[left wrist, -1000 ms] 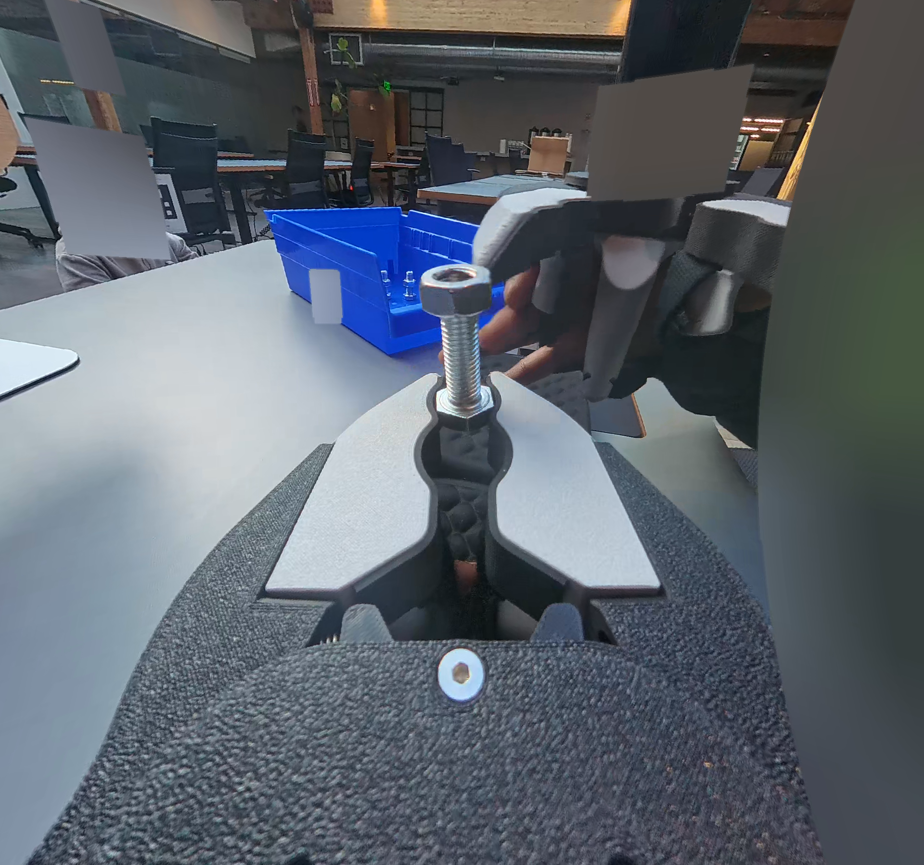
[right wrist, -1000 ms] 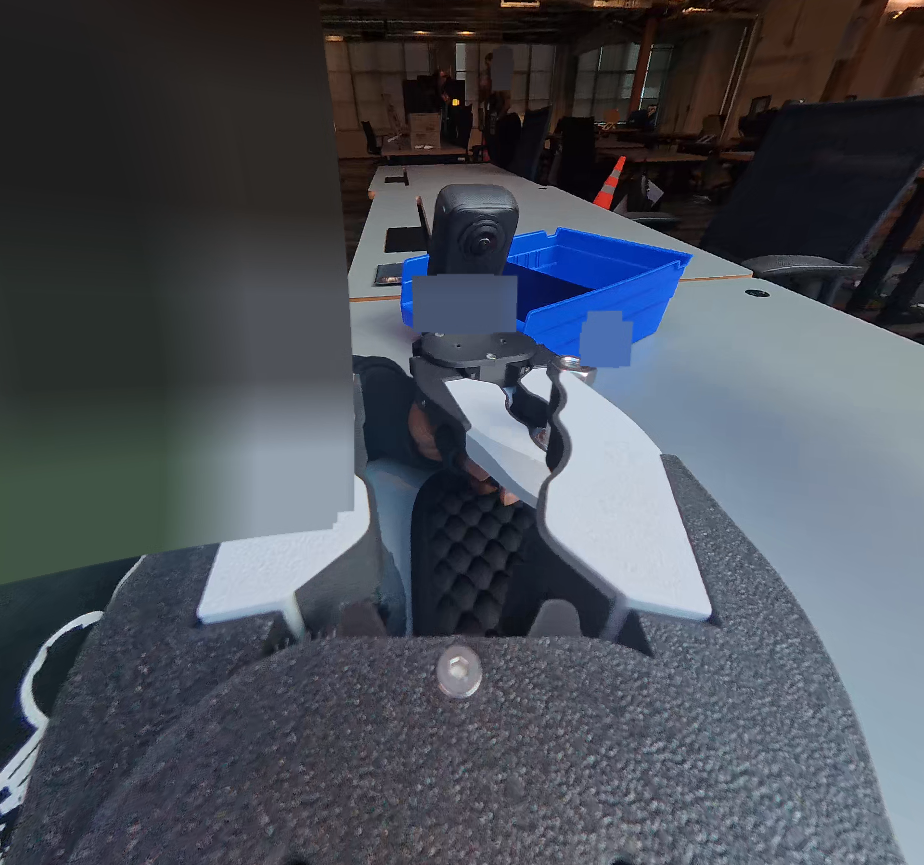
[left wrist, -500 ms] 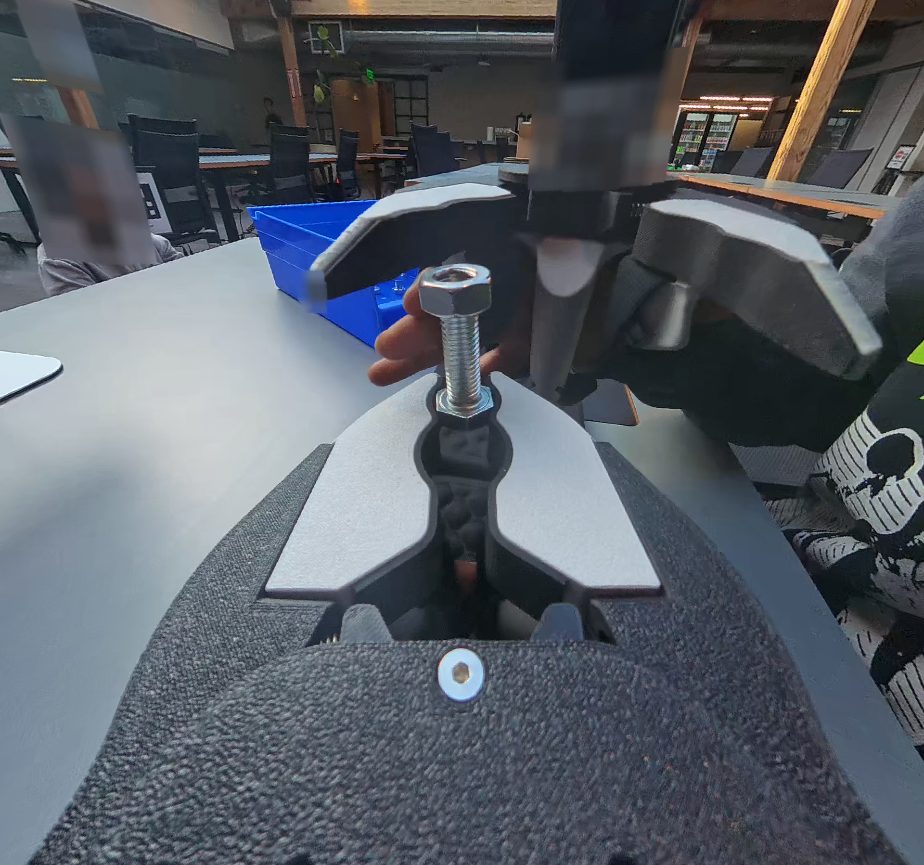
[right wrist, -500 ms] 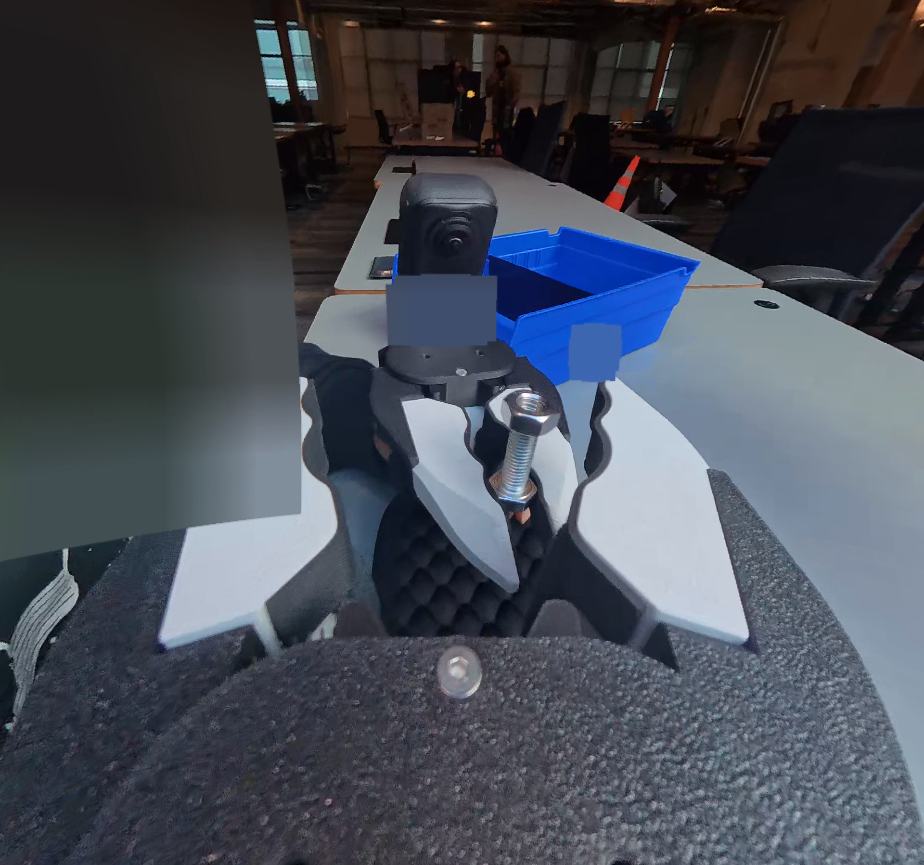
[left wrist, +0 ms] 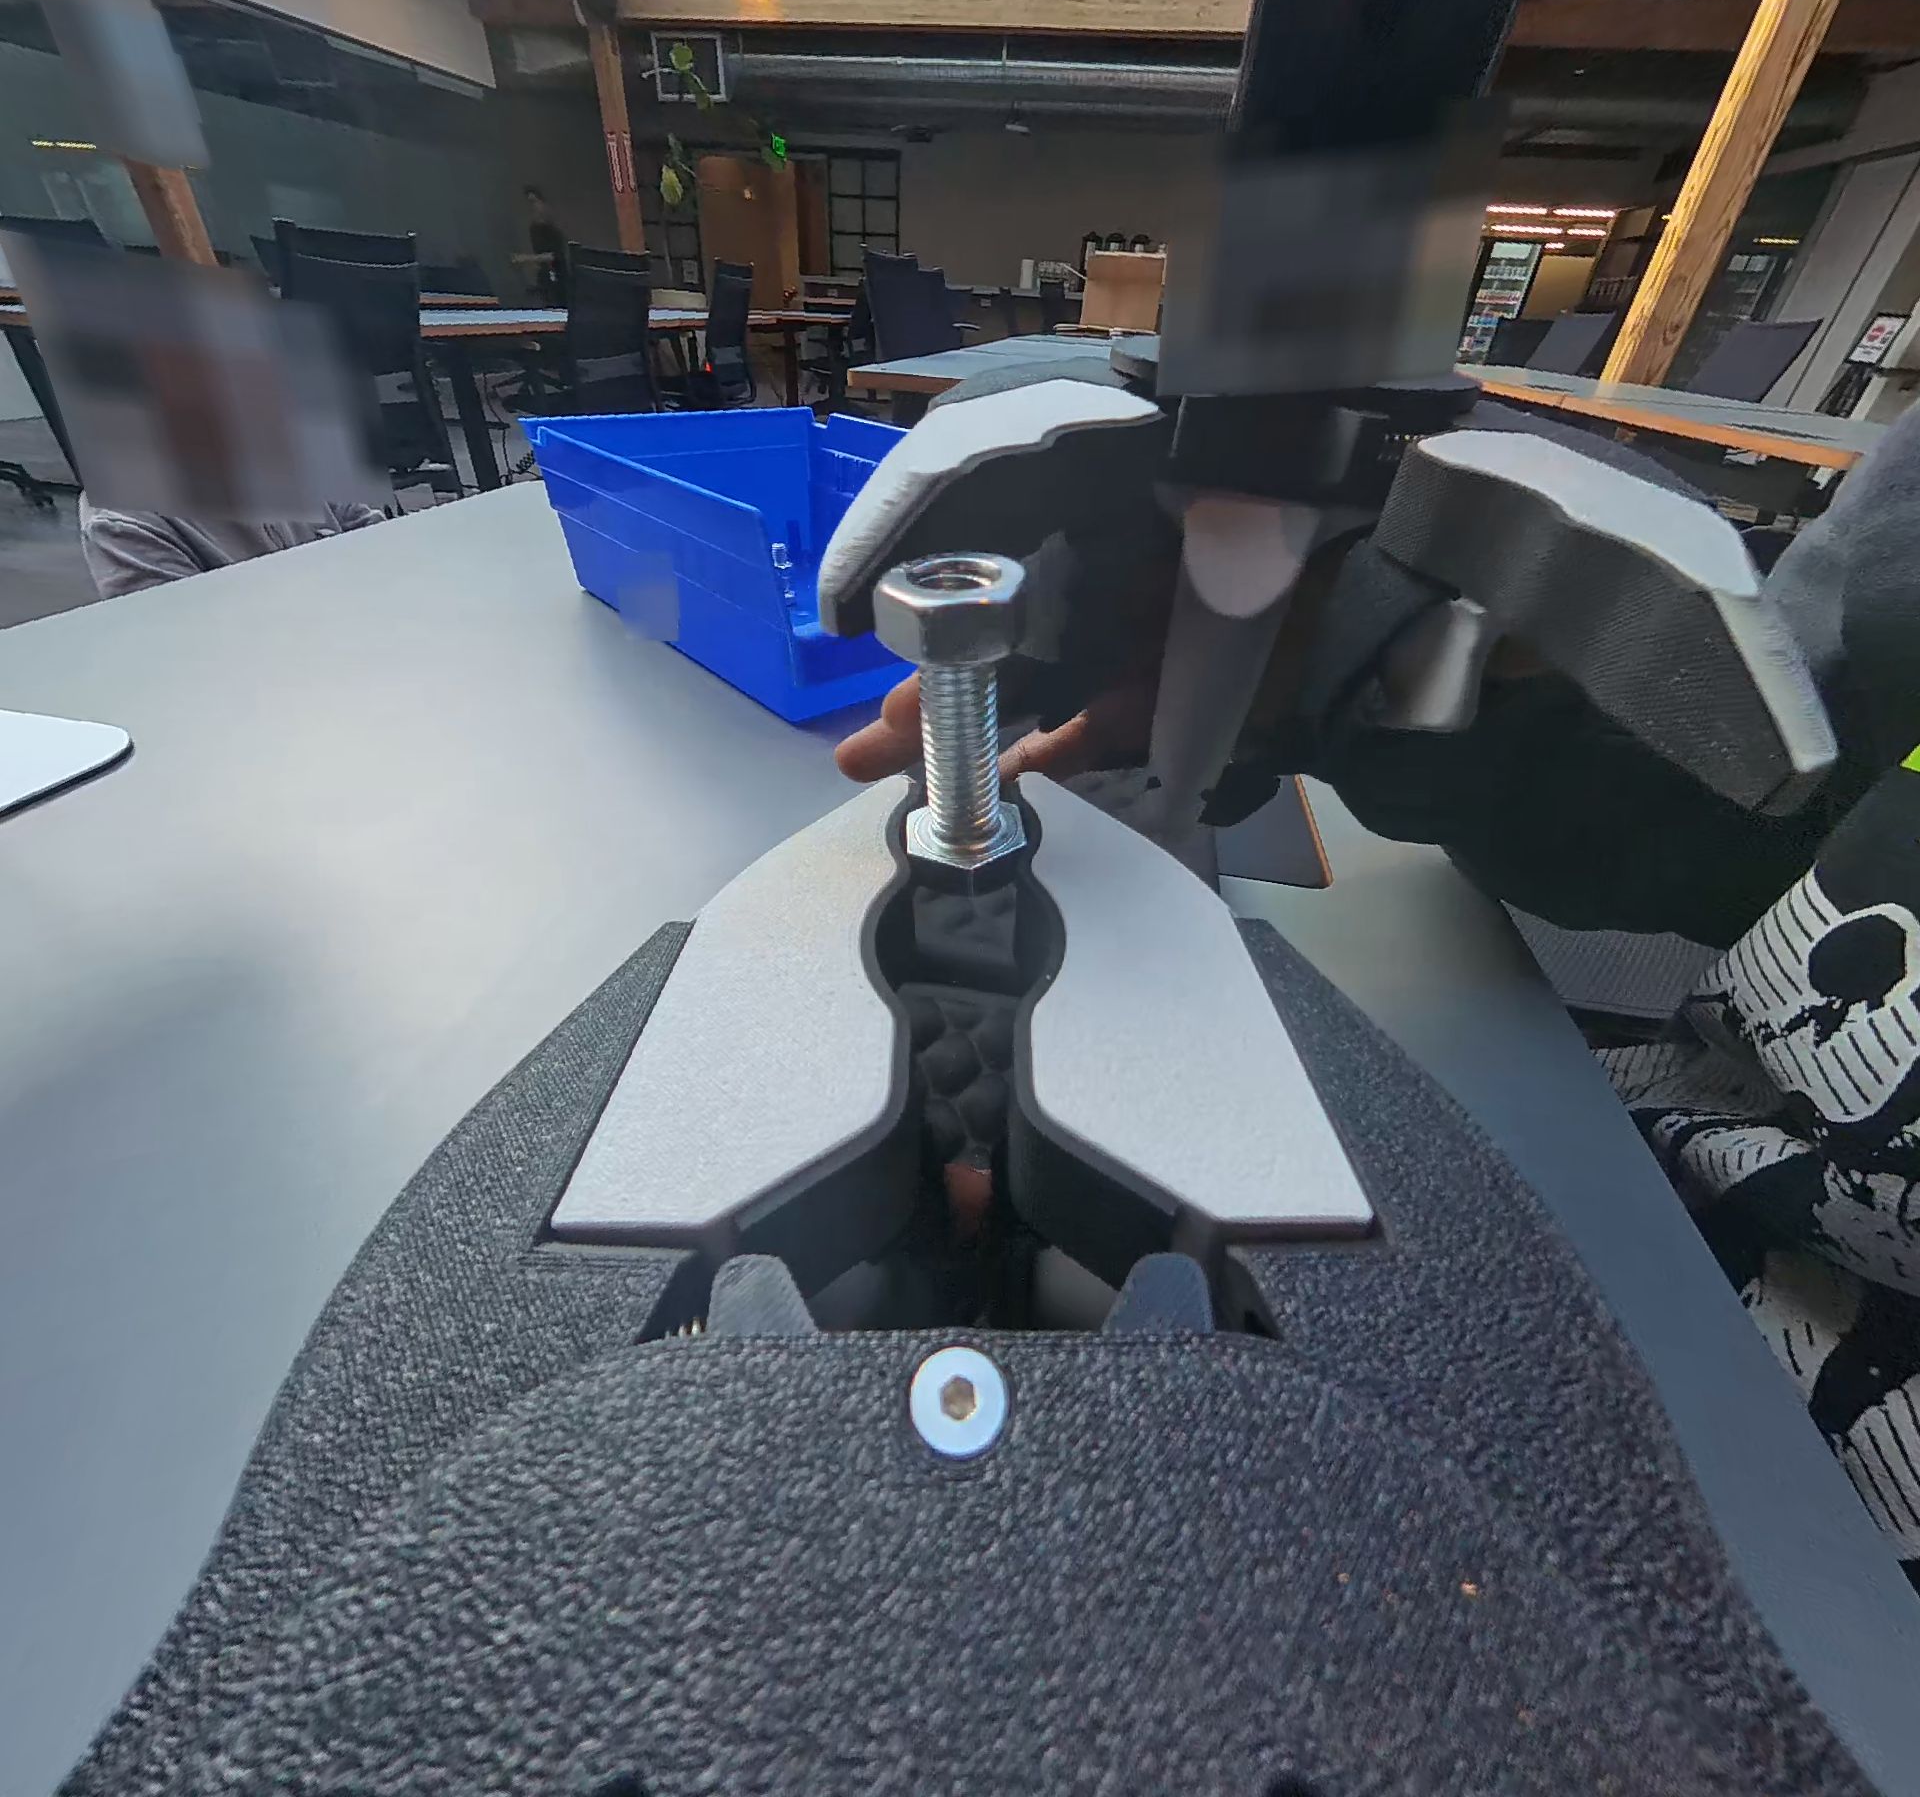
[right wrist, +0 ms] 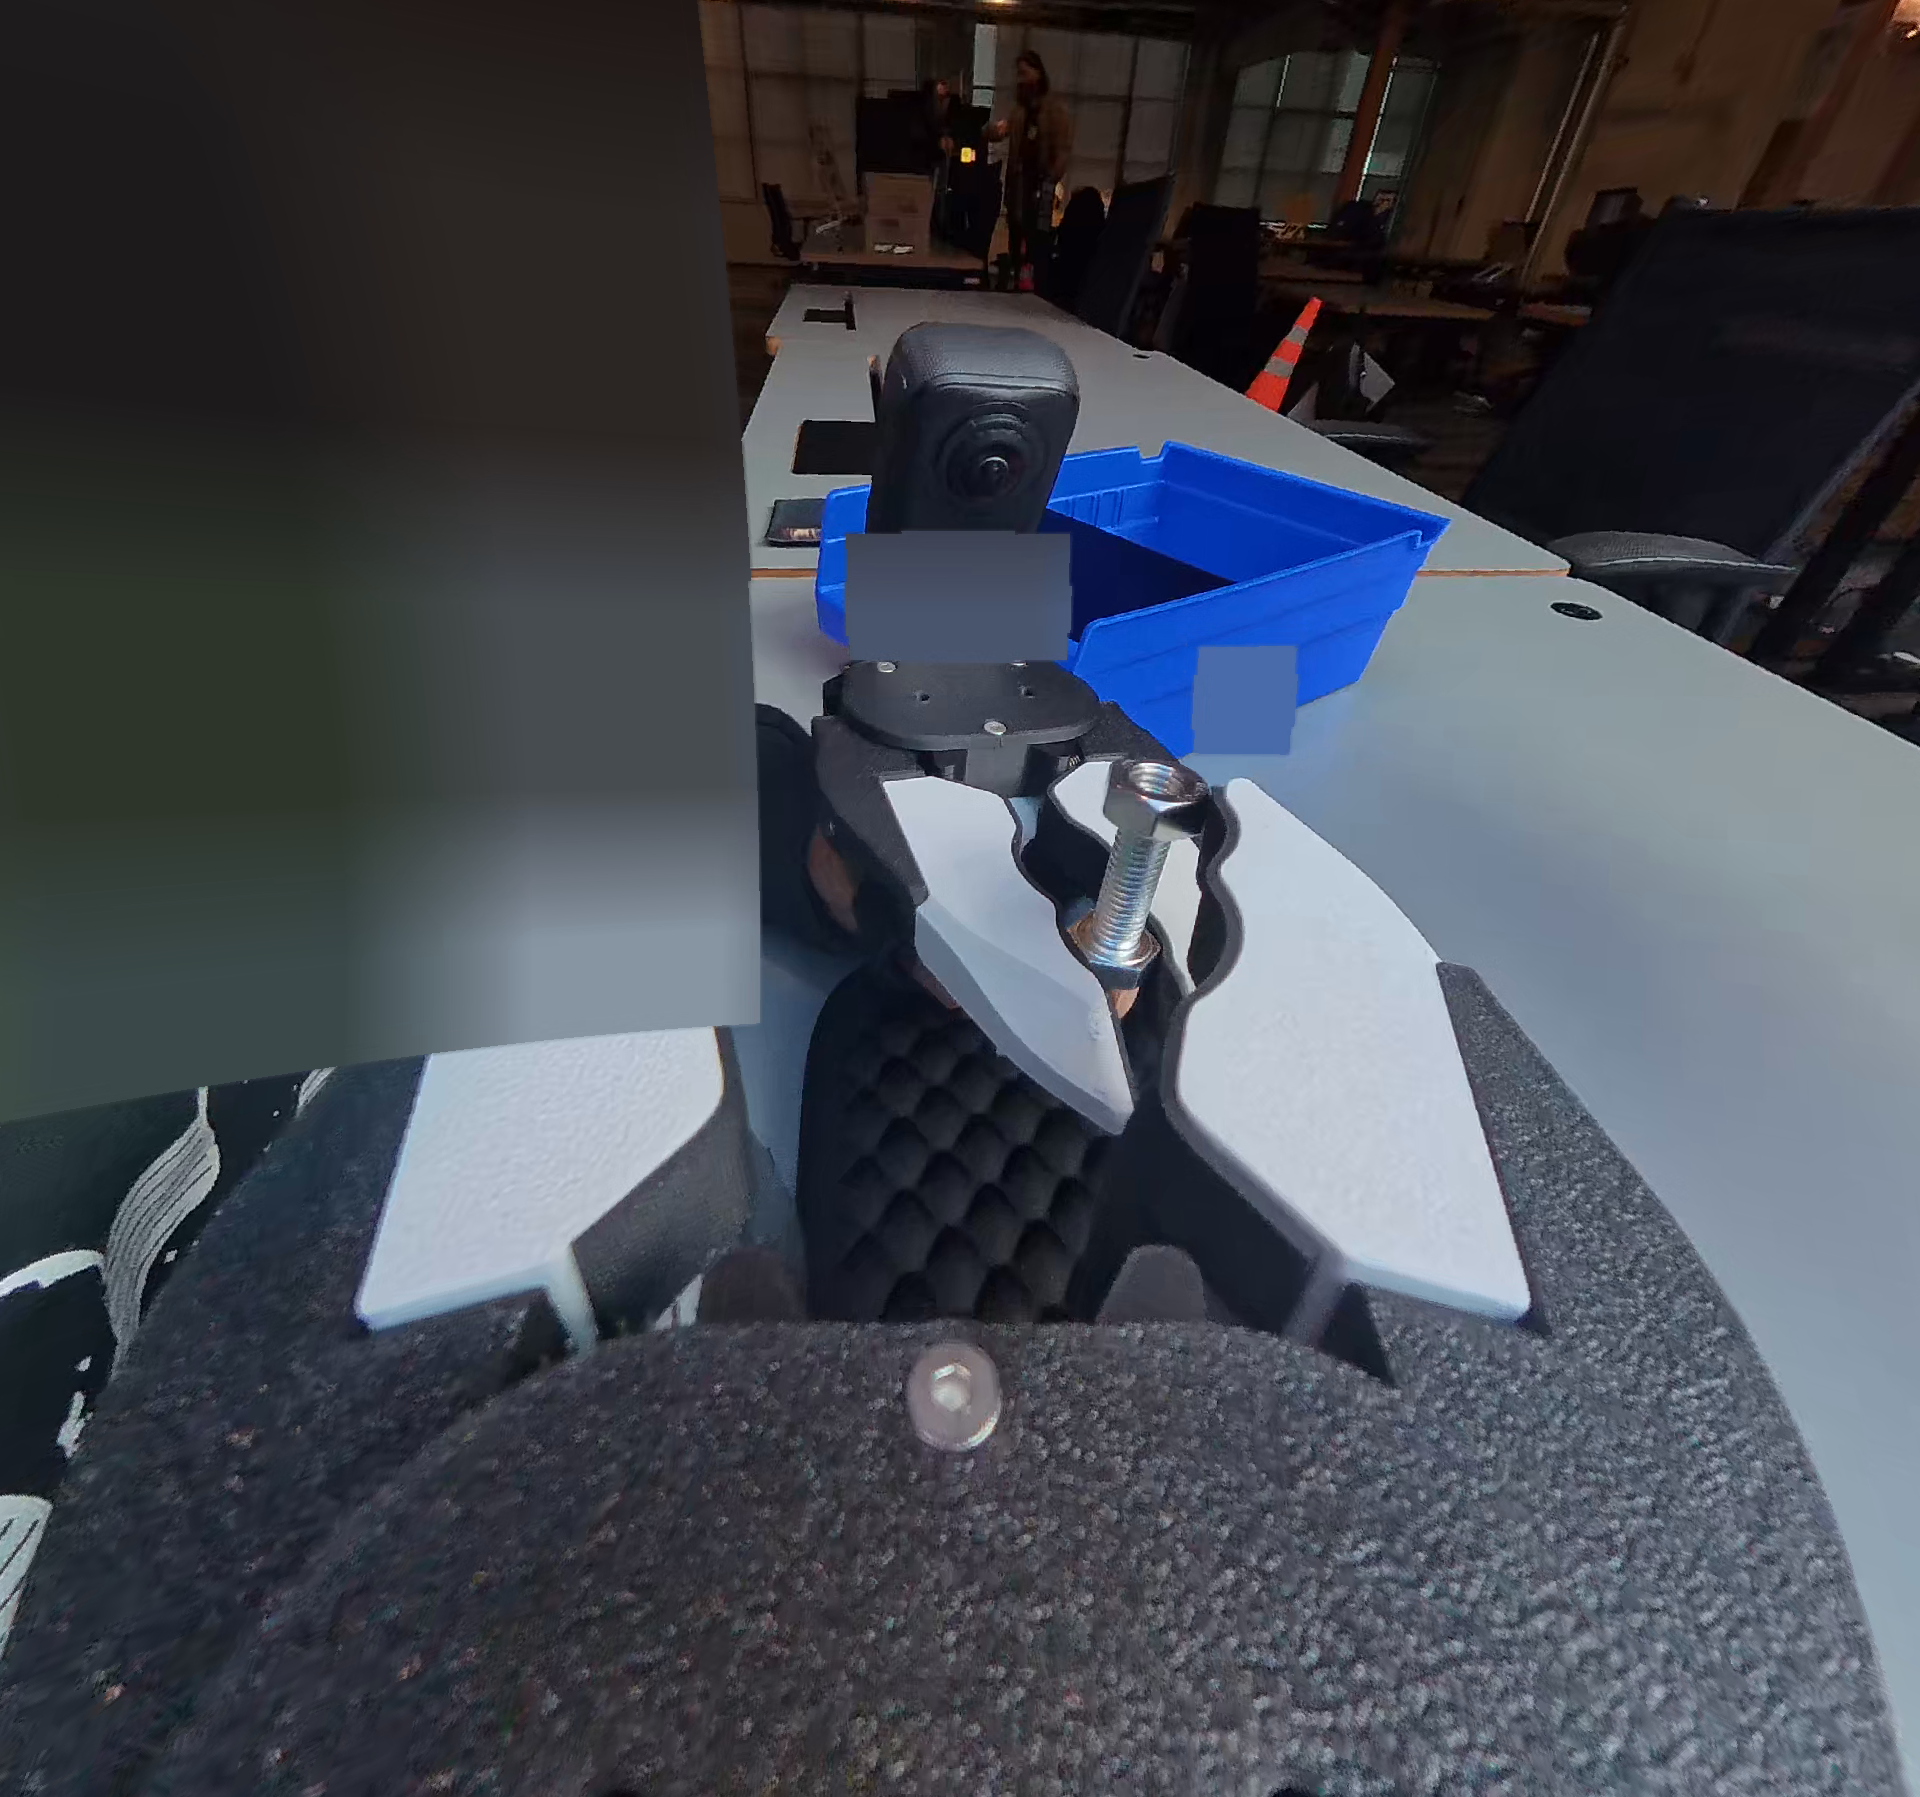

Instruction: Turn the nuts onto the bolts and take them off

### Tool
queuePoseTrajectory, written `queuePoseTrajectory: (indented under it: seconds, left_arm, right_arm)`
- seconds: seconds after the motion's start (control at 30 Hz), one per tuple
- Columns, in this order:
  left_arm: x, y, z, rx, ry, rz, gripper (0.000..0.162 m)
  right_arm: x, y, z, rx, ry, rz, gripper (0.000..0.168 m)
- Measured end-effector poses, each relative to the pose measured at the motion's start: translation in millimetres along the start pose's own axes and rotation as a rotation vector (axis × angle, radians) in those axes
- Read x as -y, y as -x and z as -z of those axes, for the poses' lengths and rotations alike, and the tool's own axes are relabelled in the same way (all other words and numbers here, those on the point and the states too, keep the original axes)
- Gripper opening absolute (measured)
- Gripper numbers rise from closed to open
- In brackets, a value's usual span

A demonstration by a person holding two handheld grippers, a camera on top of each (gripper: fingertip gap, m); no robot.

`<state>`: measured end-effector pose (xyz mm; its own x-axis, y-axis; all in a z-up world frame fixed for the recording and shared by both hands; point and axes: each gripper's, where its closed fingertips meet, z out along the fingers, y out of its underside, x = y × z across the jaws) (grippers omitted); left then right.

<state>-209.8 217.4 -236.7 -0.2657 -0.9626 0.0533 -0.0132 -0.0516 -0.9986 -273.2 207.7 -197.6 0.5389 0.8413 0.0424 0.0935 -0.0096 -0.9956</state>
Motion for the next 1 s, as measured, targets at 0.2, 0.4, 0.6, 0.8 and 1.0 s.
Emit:
queuePoseTrajectory:
  seconds: [0.2, 0.4, 0.6, 0.8, 1.0]
  left_arm:
    - [-1, -1, -1, 0.002, 0.010, -0.012, 0.014]
    - [0, 0, 0, 0.004, 0.002, -0.003, 0.014]
    - [0, -1, 0, 0.002, 0.001, -0.004, 0.014]
    - [-1, -2, 0, -0.005, 0.006, -0.004, 0.014]
    - [-2, -3, -1, -0.012, 0.015, -0.003, 0.014]
  right_arm:
    - [0, 4, 10, -0.031, -0.001, -0.012, 0.089]
    - [5, 19, 21, 0.007, -0.043, 0.002, 0.048]
    - [4, -5, 19, -0.078, -0.074, -0.024, 0.070]
    - [1, -11, -8, -0.024, -0.056, -0.027, 0.099]
    - [-1, -6, -27, 0.049, -0.010, -0.009, 0.102]
